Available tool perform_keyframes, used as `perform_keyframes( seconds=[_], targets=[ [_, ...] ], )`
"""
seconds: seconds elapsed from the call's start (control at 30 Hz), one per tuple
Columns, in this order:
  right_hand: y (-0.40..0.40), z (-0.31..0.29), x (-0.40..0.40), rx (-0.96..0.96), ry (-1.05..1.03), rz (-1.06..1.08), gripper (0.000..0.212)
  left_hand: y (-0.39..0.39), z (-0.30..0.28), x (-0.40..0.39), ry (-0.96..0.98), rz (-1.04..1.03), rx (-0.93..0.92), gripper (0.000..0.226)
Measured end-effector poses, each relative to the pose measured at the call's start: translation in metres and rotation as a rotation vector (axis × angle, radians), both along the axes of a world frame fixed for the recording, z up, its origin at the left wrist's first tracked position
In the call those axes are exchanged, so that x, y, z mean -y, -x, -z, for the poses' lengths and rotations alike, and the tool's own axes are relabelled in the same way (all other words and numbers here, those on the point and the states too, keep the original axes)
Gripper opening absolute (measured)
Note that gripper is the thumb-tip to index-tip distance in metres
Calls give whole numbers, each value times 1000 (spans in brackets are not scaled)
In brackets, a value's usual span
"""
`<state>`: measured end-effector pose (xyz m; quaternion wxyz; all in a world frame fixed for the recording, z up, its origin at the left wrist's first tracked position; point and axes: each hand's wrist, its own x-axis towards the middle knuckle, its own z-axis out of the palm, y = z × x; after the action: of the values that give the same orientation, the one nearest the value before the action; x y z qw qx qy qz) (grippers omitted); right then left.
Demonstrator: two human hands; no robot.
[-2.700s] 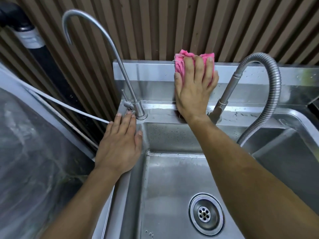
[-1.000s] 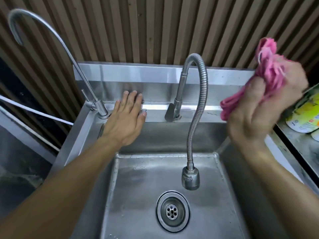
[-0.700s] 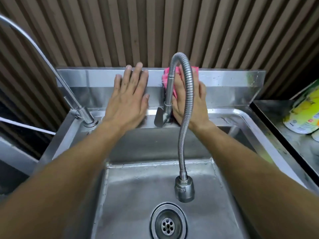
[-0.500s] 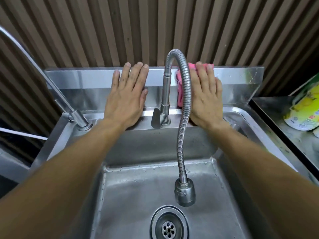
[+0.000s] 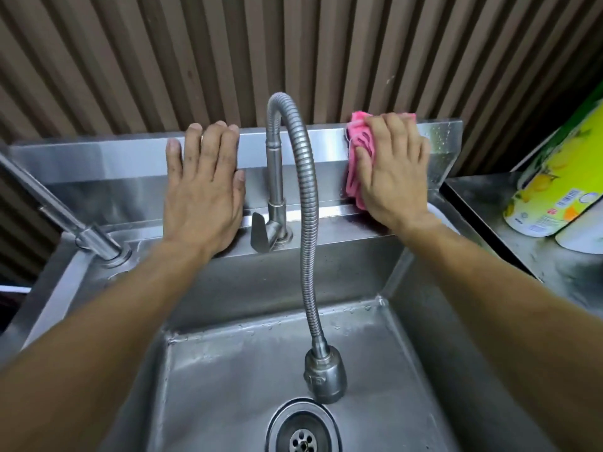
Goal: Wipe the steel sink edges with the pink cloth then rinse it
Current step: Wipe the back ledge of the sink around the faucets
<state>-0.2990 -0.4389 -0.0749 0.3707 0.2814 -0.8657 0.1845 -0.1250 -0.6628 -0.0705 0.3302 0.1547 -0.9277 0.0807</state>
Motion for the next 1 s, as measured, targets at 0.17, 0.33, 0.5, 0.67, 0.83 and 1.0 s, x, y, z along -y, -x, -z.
perform_keyframes(
  seconds=[0.17,0.33,0.5,0.67,0.83,1.0],
  targets=[
    [-44,-3,67,-14,8,-186,46,10,-2,-13,-8,-59,16,61],
    [-22,-3,36,-58,-47,-179,48,9,-1,-1,75,-10,-5,62],
    [6,-6,3,165,291,156,48,12,3,3,95,68,-44,64],
    [-42,3,56,103,126,-149,52,15,6,4,90,115,-42,72],
    [10,1,-1,40,127,-82,45,14,6,10,132,121,62,81],
    [48,-10,-38,189,455,120,39,12,8,9,125,120,73,80]
  ],
)
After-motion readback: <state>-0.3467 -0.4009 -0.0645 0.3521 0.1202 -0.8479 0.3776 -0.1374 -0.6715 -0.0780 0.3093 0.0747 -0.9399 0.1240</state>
